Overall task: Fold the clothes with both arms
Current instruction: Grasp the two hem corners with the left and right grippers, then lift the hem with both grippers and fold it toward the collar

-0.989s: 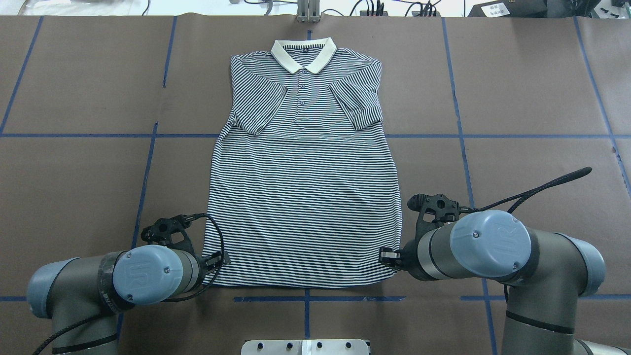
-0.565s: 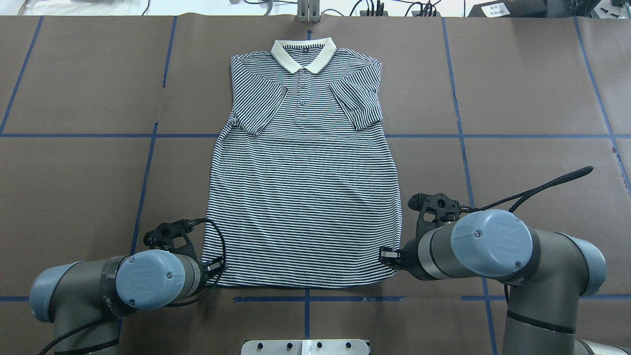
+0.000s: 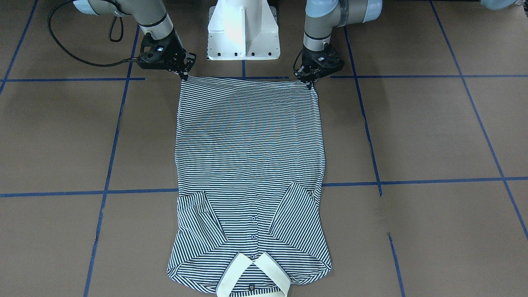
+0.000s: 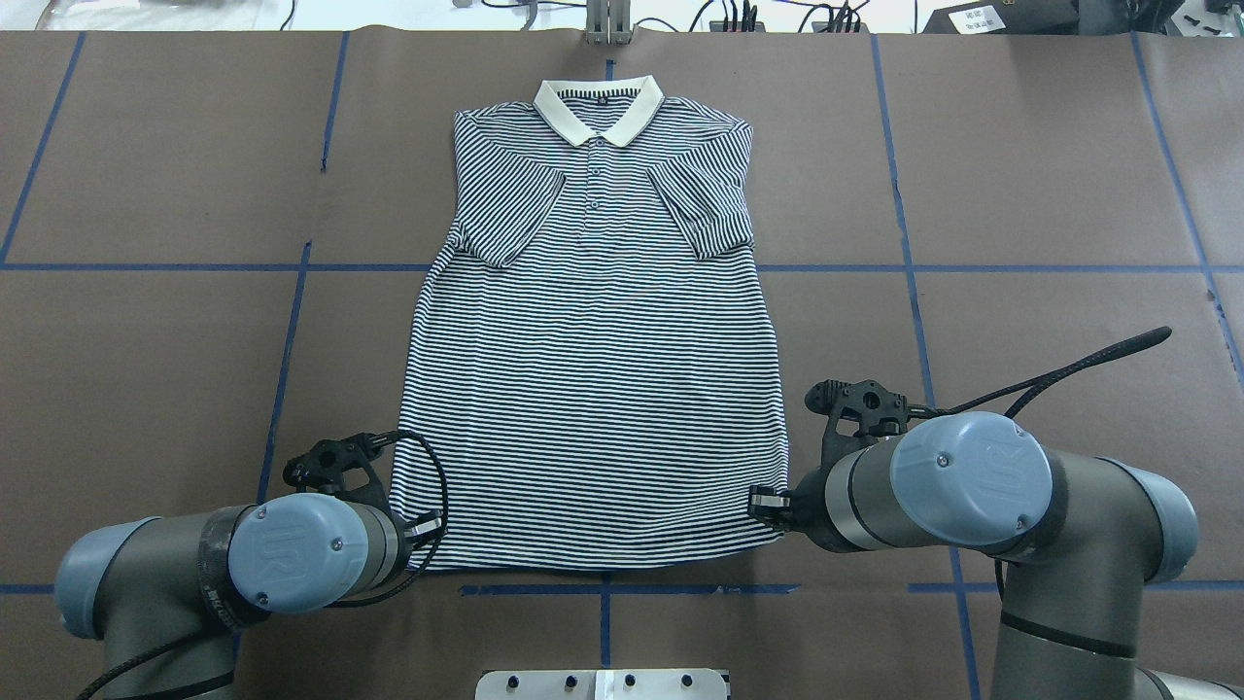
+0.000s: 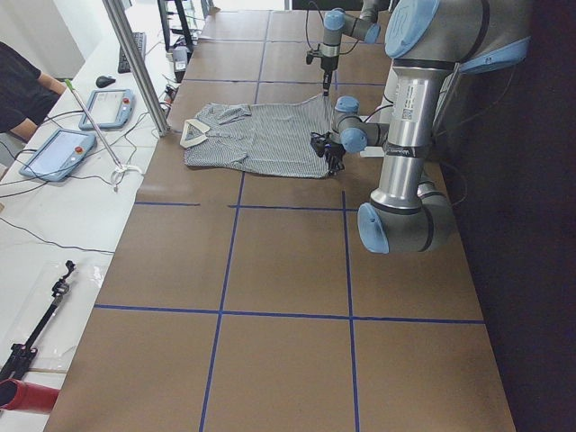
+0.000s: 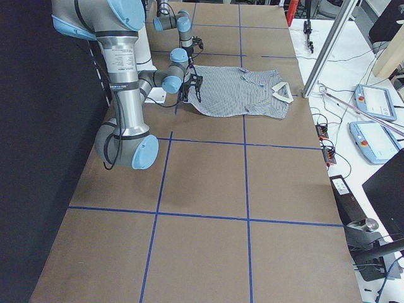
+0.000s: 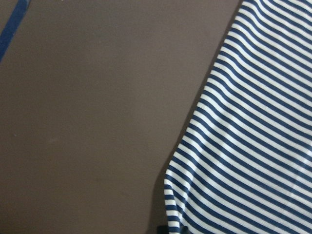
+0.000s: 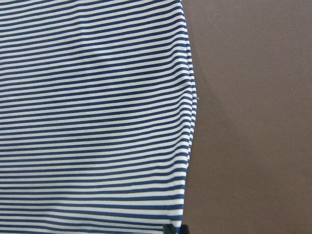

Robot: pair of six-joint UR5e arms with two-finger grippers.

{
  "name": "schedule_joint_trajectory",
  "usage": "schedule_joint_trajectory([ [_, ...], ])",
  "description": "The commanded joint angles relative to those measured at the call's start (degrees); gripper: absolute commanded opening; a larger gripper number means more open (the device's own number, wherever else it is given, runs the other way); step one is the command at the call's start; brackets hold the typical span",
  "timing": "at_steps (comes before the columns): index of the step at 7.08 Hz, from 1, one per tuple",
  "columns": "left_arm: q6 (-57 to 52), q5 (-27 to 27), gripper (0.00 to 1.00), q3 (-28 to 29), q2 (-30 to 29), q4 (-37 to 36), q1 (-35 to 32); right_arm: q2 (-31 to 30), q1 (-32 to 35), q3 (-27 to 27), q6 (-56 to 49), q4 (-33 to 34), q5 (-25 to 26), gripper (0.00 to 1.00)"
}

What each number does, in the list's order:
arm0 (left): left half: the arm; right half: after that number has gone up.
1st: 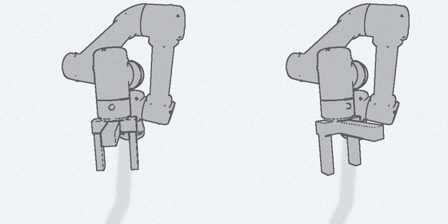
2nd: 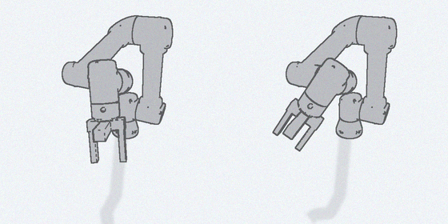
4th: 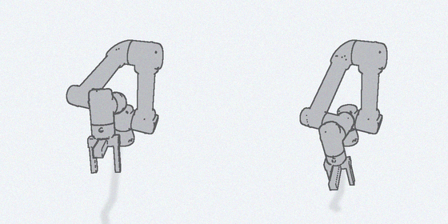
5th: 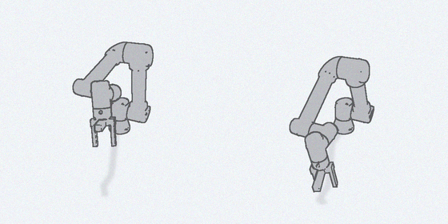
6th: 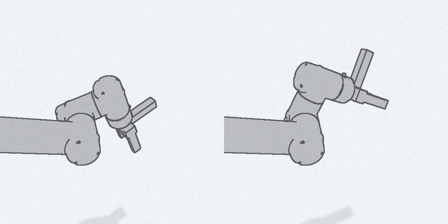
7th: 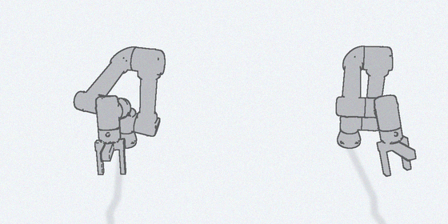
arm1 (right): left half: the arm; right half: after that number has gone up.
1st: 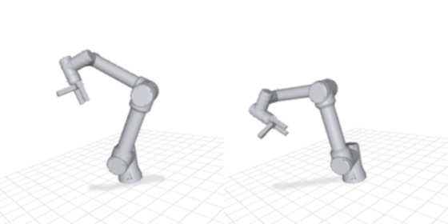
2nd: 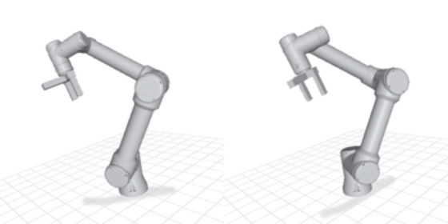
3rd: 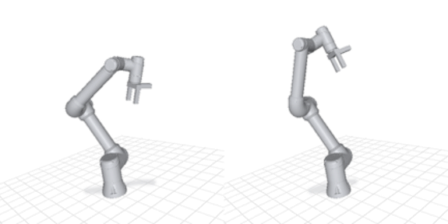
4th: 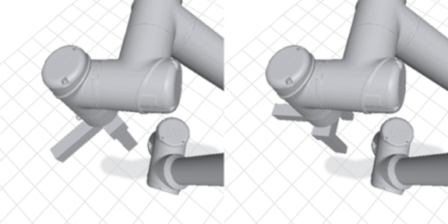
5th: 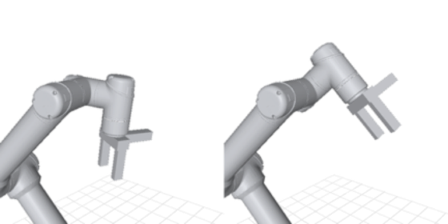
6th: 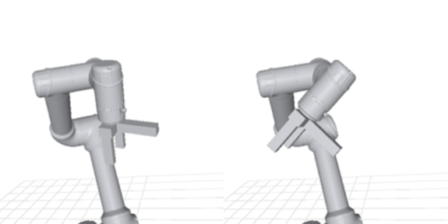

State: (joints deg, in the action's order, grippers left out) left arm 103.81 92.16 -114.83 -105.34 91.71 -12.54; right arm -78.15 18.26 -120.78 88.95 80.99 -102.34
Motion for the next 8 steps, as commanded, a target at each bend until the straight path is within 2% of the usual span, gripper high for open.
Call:
schedule_joint_trajectory([
  [1, -0.1, 0.1, 0.0, -4.4, -0.5, -3.8, 0.1, -0.9, 0.8, -0.9, -0.3, 0.0, -1.8, 0.0],
  [4, -0.1, 0.2, 0.0, -10.3, -0.3, -6.3, 2.8, -8.2, 2.2, -8.4, -0.6, 0.0, -7.9, 0.0],
  [5, 0.1, 0.3, 0.0, -13.3, -0.3, -8.8, 4.6, -8.8, 1.7, -10.1, -0.6, 0.2, -12.0, 0.0],
  [6, 0.4, 1.6, 0.0, -18.4, -0.3, -12.7, 7.2, -9.0, -0.6, -11.8, -0.6, 0.3, -13.8, 0.0],
  [7, 1.4, 2.0, 0.0, -20.9, -0.3, -14.6, 9.4, -9.7, -3.3, -12.9, -0.3, 0.3, -13.9, 0.0],
  [8, 1.6, 2.0, 0.0, -21.1, -0.3, -14.6, 9.9, -9.4, -3.8, -13.2, -0.3, 0.2, -13.9, 0.0],
])
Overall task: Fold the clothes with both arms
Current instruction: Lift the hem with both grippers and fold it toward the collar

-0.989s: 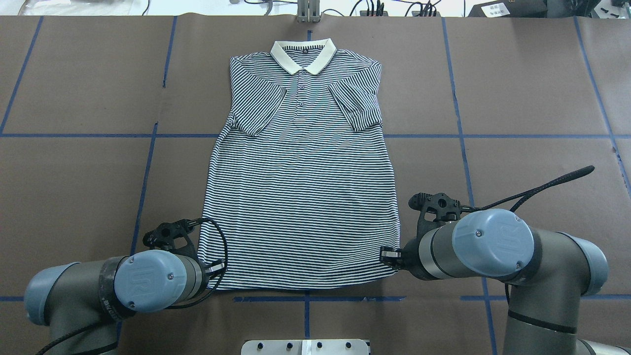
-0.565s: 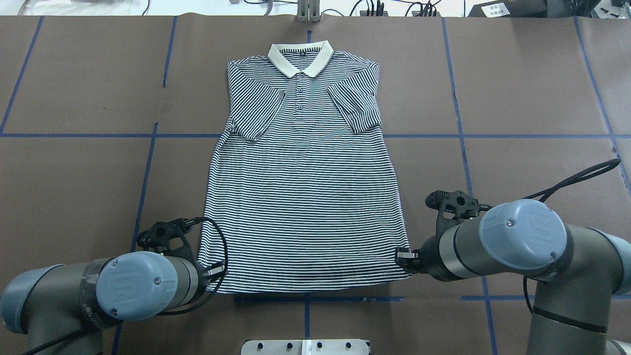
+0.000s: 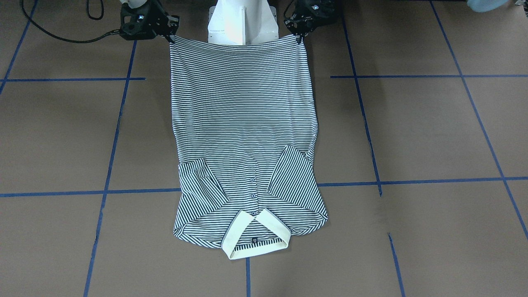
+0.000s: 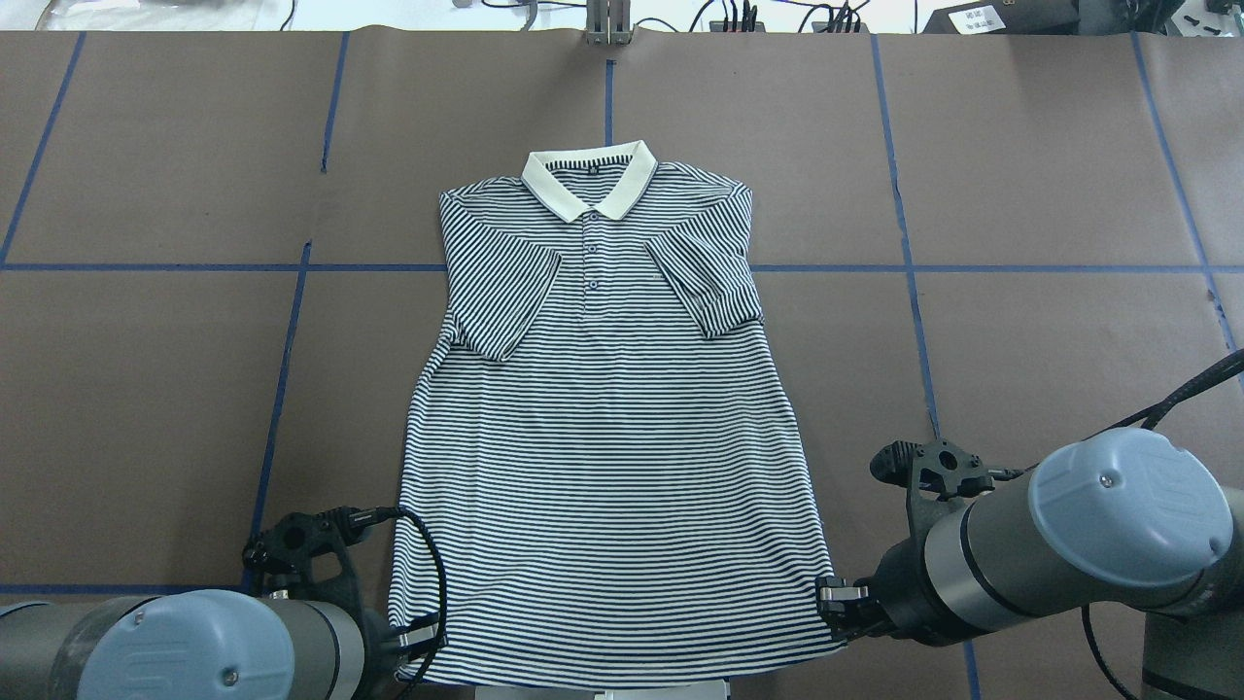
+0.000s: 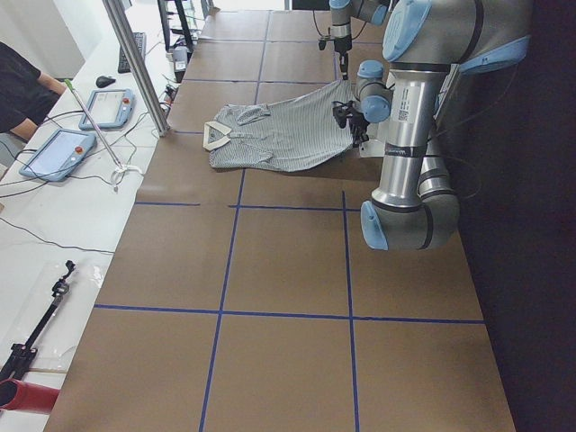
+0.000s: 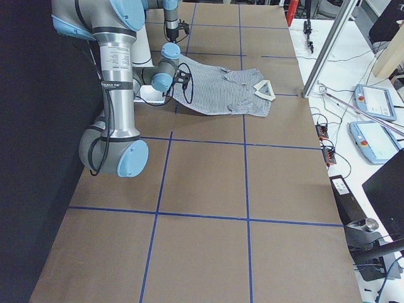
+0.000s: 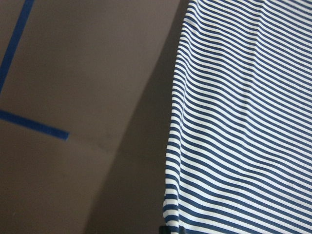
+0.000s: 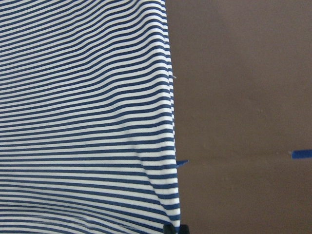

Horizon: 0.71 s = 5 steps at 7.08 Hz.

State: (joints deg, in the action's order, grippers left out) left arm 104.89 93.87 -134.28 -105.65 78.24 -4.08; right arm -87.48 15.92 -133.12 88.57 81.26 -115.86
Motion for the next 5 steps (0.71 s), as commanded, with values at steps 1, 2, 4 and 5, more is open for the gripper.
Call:
schedule_joint_trajectory([
  [1, 0.3, 0.3, 0.0, -1.4, -0.3, -1.1, 1.4, 0.1, 0.1, -0.5, -0.4, -0.1, -0.2, 0.0],
  [2, -0.6, 0.2, 0.0, -0.4, -1.2, -0.9, 0.7, 0.5, 3.3, -0.2, -2.3, -0.1, -0.2, 0.0],
  [4, -18.4, 0.4, 0.0, 11.3, -5.8, 2.9, -20.2, 16.0, 21.8, 18.4, -15.5, -0.6, 0.4, 0.0],
  [5, -19.4, 0.5, 0.0, 13.5, -6.0, 5.6, -23.2, 18.4, 24.2, 22.5, -17.5, -0.7, 0.0, 0.0],
])
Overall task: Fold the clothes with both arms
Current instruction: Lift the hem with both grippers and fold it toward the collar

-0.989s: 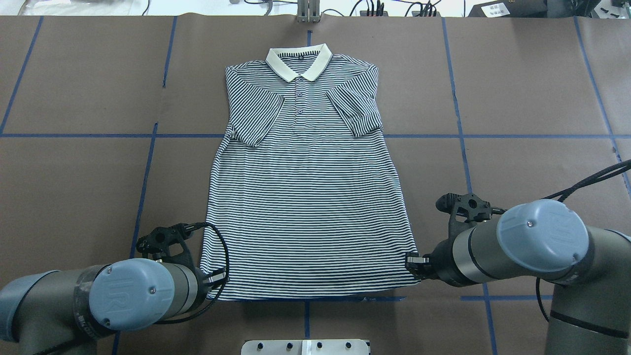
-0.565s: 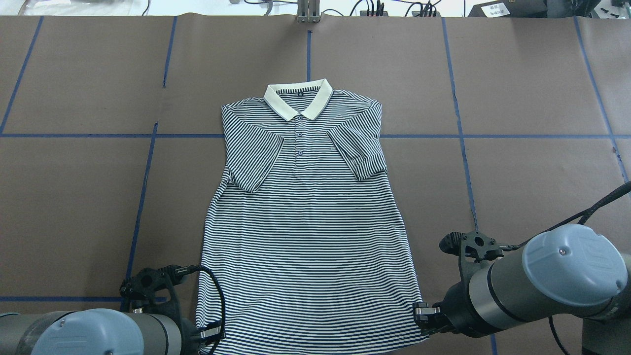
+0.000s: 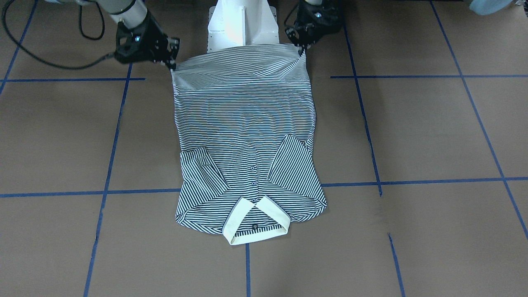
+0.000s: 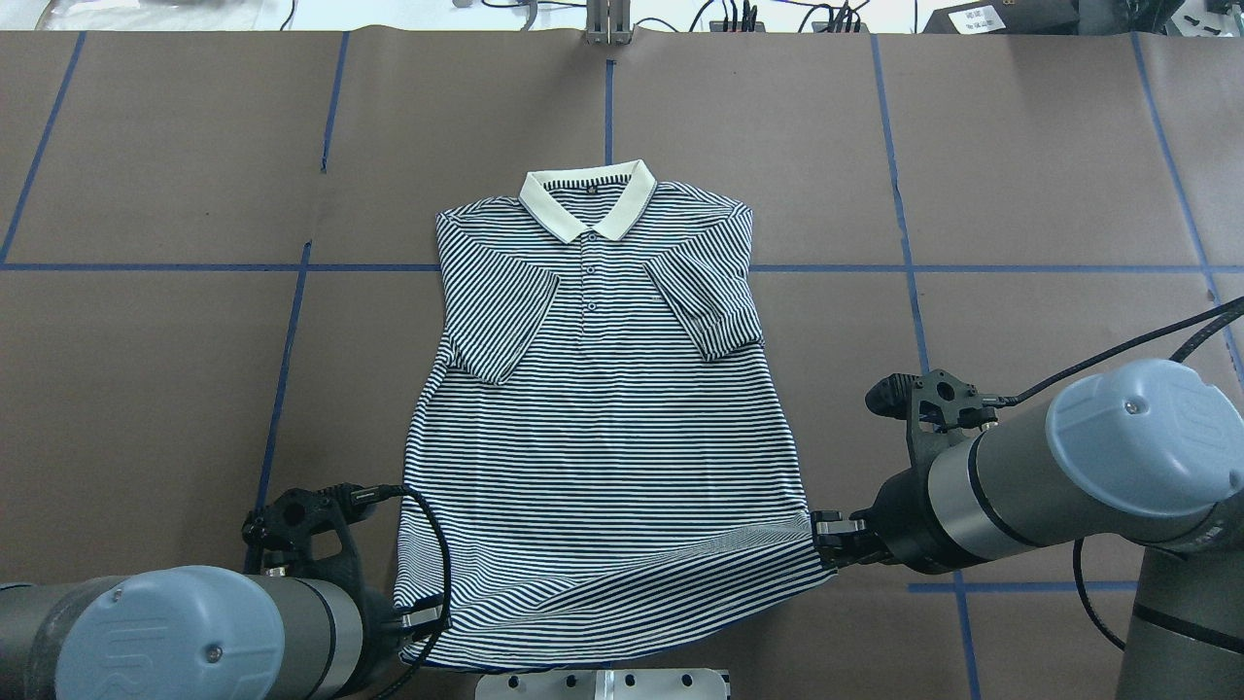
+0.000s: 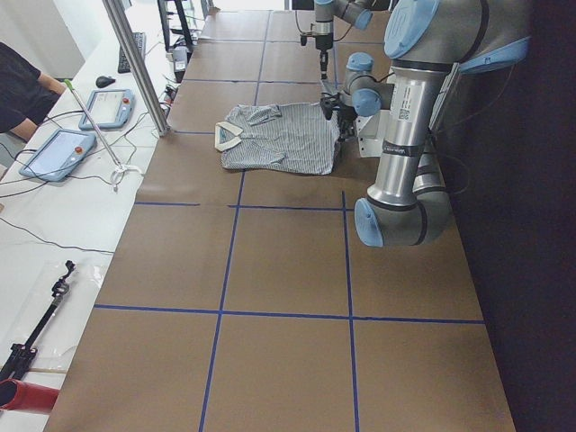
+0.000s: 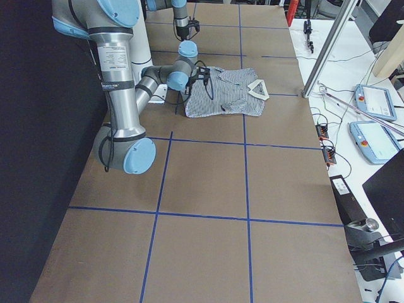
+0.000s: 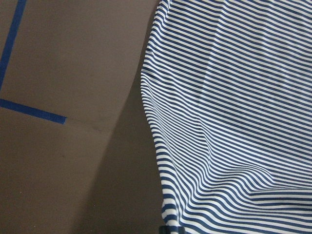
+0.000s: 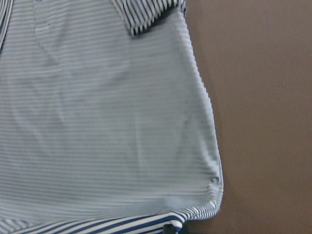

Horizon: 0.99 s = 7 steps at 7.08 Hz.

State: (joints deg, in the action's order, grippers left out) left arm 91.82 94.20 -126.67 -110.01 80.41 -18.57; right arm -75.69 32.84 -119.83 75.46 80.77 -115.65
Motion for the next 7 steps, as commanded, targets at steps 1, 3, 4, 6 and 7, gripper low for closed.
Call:
schedule_joint_trajectory([
  [1, -6.4, 0.2, 0.0, 7.9, -1.6, 5.4, -9.3, 8.4, 7.8, 10.8, -4.3, -0.3, -0.4, 0.0],
  [3, -6.3, 0.2, 0.0, 9.2, -2.5, 5.7, -9.1, 8.6, 7.7, 11.0, -4.3, -0.3, -0.5, 0.0],
  [4, -6.3, 1.7, 0.0, 9.4, -3.9, 5.6, -9.1, 9.5, 7.9, 10.7, -4.3, -0.3, -0.4, 0.0],
  [6, -7.0, 2.0, 0.0, 14.1, -4.1, 11.7, -11.5, 11.0, 8.8, 12.5, -4.7, -0.3, -0.3, 0.0],
  [7, -9.2, 2.1, 0.0, 15.9, -4.2, 13.9, -12.9, 11.5, 10.3, 13.5, -6.1, -0.3, -0.3, 0.0],
])
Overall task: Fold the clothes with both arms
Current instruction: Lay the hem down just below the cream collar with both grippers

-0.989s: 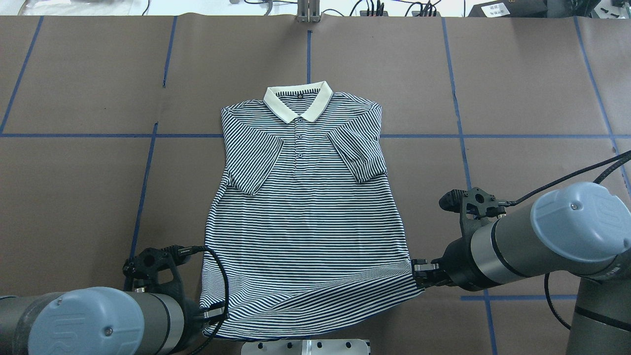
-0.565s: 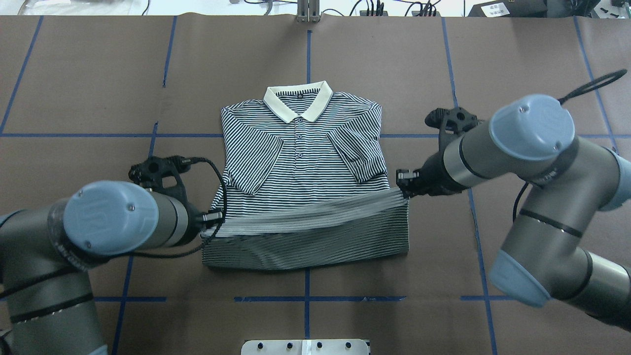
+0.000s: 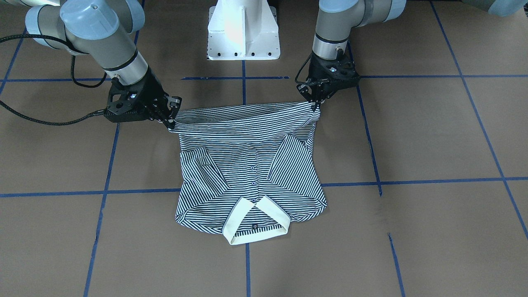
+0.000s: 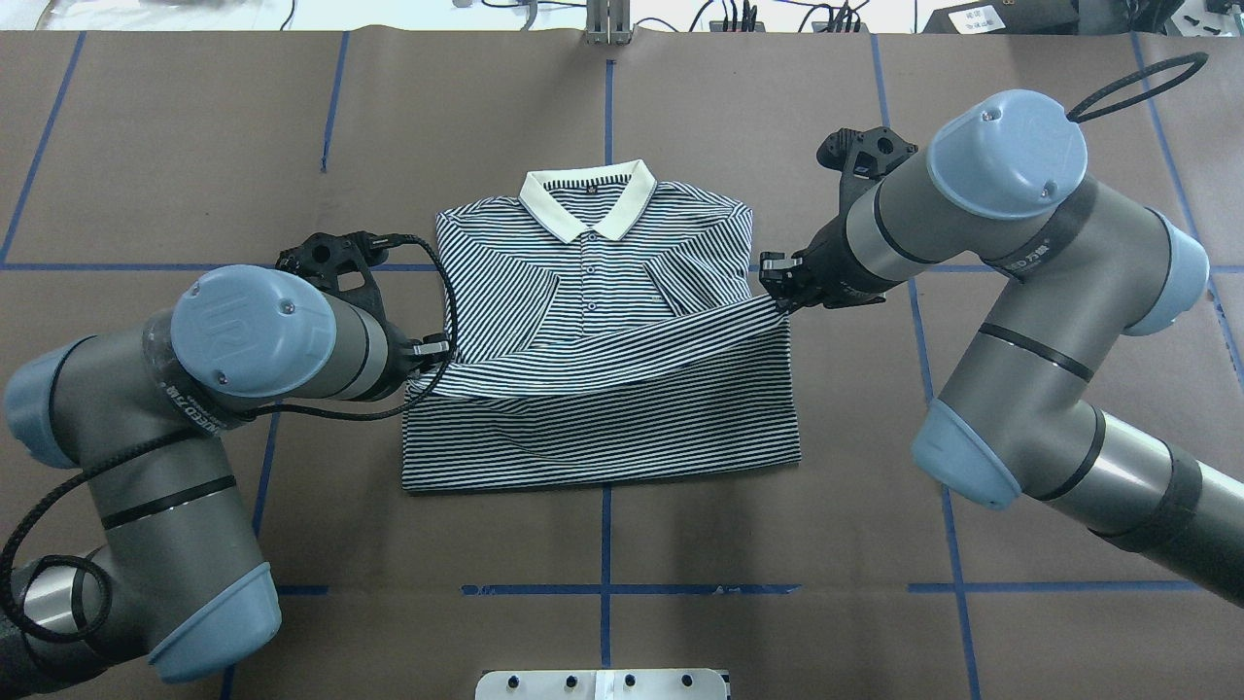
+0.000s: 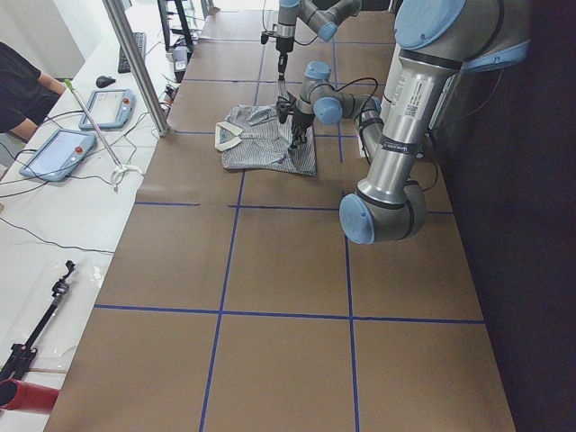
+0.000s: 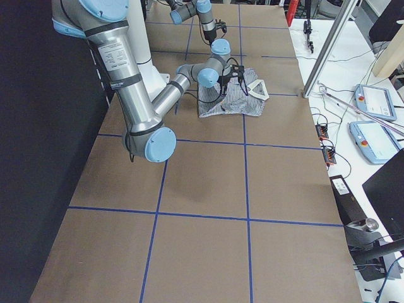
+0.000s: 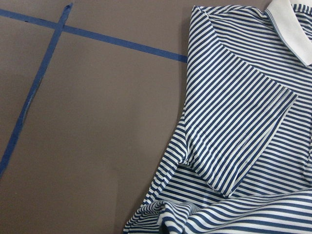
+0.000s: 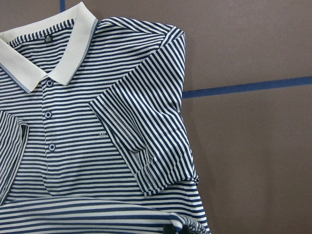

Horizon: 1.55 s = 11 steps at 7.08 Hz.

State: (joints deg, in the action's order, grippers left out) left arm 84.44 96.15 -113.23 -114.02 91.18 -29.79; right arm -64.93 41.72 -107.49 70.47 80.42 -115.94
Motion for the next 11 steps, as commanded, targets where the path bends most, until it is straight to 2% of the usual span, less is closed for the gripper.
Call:
schedule_joint_trajectory([
  [1, -4.2, 0.2, 0.0, 3.0, -0.1, 3.4, -3.4, 2.9, 2.9, 3.9, -2.2, 0.0, -0.2, 0.0],
  [3, -8.2, 0.2, 0.0, 5.9, -0.4, 3.5, -5.5, 5.9, 4.3, 10.2, -4.1, -0.9, -0.3, 0.0],
  [5, -8.8, 0.2, 0.0, 10.0, -3.6, 3.6, -7.4, 6.7, 6.4, 18.9, -4.5, -10.5, -2.1, 0.0],
  [6, -8.8, 0.1, 0.0, 11.9, -5.3, 3.6, -7.7, 8.2, 6.8, 21.9, -4.6, -11.3, -2.2, 0.0],
  [8, -8.8, 0.2, 0.0, 14.1, -7.3, 3.7, -8.8, 9.6, 7.6, 24.9, -4.6, -12.3, -2.2, 0.0],
  [11, -8.6, 0.1, 0.0, 24.5, -9.2, 12.3, -10.8, 13.1, 8.0, 30.3, -4.8, -13.0, -2.2, 0.0],
])
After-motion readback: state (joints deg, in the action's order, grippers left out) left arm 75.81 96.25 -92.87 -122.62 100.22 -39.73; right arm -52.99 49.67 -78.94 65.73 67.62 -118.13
